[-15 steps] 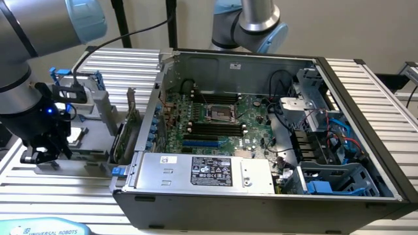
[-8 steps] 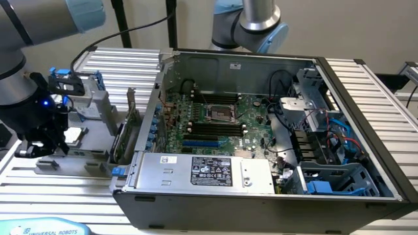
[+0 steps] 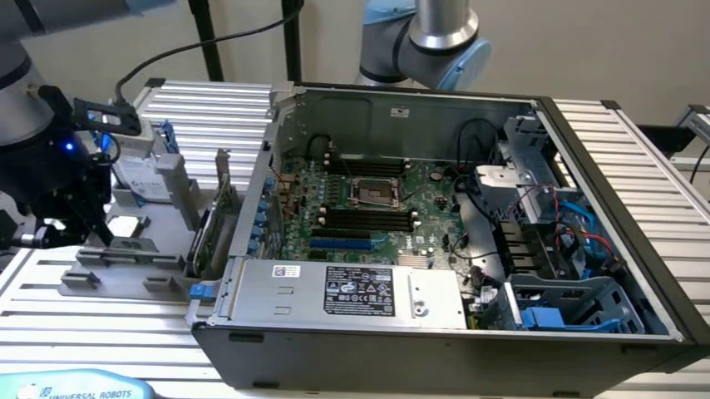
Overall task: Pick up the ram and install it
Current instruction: 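Pick up the ram and move it above insertion slot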
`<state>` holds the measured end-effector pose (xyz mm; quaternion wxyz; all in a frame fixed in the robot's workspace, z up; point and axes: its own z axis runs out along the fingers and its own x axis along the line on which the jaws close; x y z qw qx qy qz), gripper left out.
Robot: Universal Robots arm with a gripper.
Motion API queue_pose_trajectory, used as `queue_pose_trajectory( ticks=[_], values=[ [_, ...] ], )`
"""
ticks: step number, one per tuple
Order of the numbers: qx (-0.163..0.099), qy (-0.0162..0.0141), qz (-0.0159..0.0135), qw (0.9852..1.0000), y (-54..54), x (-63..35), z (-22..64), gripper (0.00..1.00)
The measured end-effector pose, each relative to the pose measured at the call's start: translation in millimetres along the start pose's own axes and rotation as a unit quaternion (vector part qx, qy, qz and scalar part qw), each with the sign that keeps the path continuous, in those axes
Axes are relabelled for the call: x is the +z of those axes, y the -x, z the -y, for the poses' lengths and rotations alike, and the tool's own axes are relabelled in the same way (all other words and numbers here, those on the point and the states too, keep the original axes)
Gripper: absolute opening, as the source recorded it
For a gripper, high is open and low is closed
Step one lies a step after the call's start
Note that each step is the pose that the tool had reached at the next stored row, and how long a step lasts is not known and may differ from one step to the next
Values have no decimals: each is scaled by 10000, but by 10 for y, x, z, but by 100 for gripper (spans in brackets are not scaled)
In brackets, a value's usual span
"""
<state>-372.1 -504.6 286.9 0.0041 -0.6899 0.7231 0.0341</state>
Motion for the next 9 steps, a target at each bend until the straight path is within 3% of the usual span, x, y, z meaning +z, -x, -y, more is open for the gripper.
queue_pose_trajectory(
  ticks=[9],
  values=[
    [0, 5, 5, 10000, 32, -419, 188, 13]
  ],
)
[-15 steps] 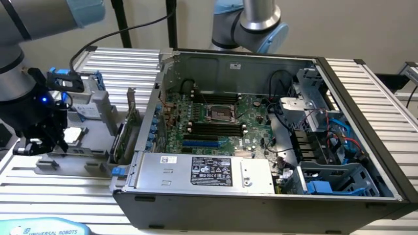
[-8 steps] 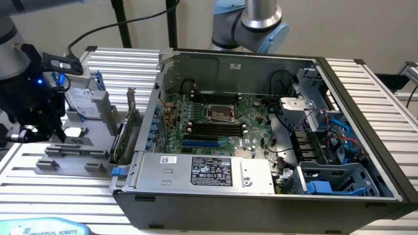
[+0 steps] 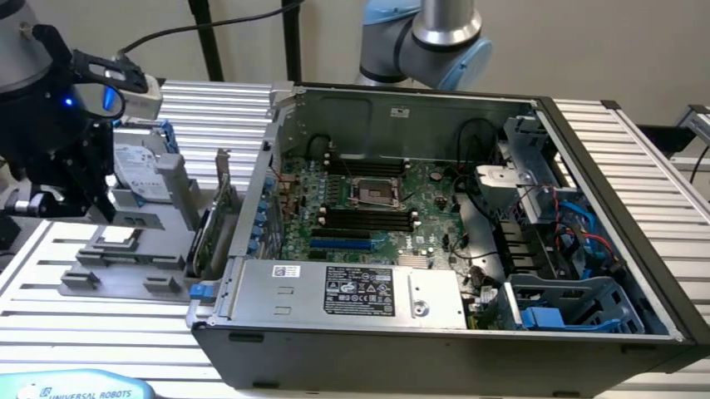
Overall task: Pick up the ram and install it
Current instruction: 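Pick up the ram and move it above insertion slot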
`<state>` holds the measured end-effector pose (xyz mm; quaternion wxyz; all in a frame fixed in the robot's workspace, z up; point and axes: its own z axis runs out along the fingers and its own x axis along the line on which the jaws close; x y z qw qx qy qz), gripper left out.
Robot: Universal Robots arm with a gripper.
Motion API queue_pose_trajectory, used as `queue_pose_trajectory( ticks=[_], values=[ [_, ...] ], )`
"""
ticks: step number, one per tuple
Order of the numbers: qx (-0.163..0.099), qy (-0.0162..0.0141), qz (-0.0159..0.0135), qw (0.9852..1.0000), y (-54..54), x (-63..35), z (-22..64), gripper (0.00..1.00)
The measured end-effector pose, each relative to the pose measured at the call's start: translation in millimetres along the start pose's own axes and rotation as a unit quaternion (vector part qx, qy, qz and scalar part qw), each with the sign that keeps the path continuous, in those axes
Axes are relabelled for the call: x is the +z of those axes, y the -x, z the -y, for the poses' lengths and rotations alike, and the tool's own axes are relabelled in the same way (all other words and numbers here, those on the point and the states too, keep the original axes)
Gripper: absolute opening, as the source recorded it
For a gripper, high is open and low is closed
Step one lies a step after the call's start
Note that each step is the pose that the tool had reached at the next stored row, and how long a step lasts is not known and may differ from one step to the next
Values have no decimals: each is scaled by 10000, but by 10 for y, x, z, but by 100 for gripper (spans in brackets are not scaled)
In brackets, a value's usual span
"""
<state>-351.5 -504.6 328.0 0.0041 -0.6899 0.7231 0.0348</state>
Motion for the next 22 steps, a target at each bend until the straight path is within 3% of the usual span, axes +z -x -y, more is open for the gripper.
queue_pose_trajectory(
  ticks=[8, 17, 22],
  values=[
    [-1, 1, 9, 10000, 35, -376, 308, 13],
    [-2, 3, 47, 10000, 77, -796, 699, 13],
    [-3, 5, 66, 10000, 97, -983, 915, 13]
  ],
)
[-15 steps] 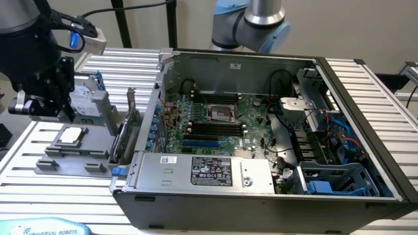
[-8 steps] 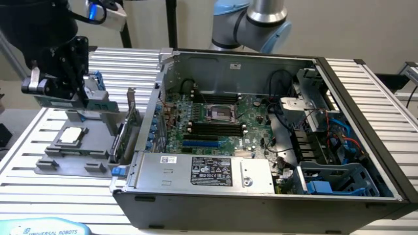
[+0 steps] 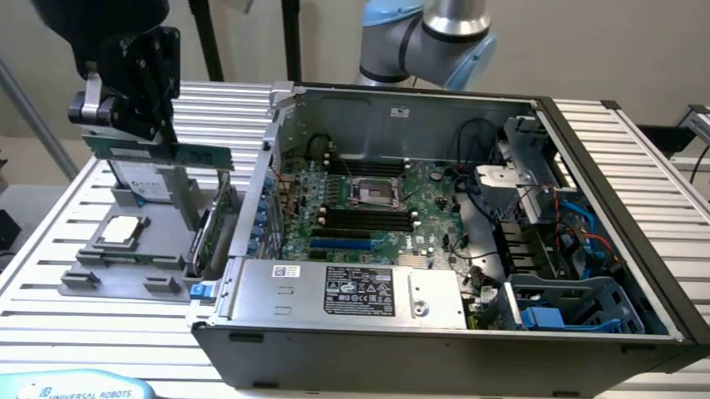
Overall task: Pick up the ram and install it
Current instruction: 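Pick up the ram and move it above insertion slot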
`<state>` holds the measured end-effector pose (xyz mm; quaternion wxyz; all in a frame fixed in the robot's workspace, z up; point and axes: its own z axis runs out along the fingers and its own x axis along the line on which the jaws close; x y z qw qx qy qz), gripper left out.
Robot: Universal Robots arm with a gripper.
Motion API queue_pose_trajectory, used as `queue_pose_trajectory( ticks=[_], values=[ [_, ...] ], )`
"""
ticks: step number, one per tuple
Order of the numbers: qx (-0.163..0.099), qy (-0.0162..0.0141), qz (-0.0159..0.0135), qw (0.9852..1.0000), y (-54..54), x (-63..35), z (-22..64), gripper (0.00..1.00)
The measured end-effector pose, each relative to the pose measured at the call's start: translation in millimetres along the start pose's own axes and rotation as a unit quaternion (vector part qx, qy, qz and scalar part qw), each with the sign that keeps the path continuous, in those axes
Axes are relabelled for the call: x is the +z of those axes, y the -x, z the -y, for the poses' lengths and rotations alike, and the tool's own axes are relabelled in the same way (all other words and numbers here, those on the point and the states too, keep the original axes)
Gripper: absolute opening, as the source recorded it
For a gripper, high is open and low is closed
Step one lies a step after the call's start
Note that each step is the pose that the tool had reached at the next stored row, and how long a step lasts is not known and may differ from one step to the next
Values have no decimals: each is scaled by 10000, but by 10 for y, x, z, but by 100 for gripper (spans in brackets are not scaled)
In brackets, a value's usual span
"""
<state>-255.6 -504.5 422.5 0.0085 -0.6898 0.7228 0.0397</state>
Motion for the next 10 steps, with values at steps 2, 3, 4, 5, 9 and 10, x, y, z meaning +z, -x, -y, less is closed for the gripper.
queue_pose_trajectory(
  ticks=[2, 3, 4, 5, 9, 10],
  values=[
    [-1, 2, 5, 10000, 8, -61, 91, 13],
    [-1, 2, 10, 10000, 12, -87, 135, 13],
    [-1, 2, 13, 10000, 16, -110, 179, 13],
    [-1, 3, 15, 10000, 19, -134, 224, 13],
    [-1, 5, 19, 10000, 32, -208, 400, 13],
    [-1, 5, 19, 10000, 35, -222, 445, 13]
  ],
)
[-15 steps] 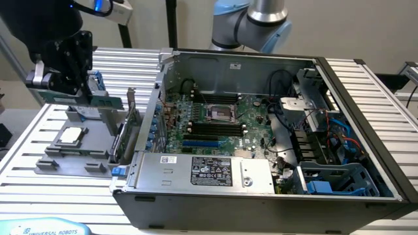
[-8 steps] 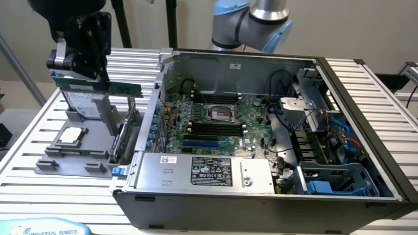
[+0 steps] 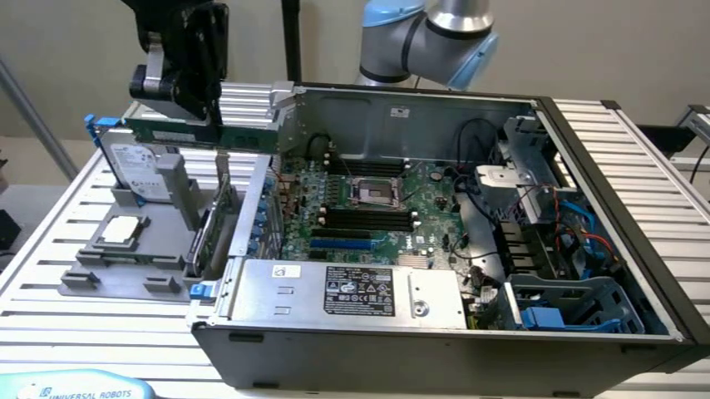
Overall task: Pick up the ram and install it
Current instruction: 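Pick up the ram and move it above insertion slot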
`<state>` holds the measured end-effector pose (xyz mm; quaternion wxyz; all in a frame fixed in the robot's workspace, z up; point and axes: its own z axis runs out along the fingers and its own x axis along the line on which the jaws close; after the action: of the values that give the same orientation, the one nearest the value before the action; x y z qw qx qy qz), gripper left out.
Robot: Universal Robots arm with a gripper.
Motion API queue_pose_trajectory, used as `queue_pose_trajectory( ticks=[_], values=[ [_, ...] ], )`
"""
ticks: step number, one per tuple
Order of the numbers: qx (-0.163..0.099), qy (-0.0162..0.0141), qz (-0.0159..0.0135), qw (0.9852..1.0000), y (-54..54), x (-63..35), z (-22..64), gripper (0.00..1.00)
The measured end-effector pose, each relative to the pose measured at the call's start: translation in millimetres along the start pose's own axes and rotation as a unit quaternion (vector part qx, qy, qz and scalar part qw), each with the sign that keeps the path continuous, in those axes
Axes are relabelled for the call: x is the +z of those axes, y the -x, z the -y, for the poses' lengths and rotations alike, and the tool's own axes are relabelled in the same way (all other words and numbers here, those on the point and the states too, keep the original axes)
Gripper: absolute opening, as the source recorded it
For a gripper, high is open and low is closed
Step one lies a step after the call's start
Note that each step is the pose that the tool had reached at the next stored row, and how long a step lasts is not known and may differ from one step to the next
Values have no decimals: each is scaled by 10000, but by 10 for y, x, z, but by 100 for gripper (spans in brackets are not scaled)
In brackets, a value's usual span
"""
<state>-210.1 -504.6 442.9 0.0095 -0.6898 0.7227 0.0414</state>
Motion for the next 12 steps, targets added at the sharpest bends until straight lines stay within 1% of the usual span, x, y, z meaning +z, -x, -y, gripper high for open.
queue_pose_trajectory(
  ticks=[3, 7, 12],
  values=[
    [0, 2, 0, 10000, 8, -25, 138, 13],
    [0, 7, 0, 10000, 17, -34, 320, 13],
    [1, 21, -3, 10000, 53, -35, 531, 13]
  ],
)
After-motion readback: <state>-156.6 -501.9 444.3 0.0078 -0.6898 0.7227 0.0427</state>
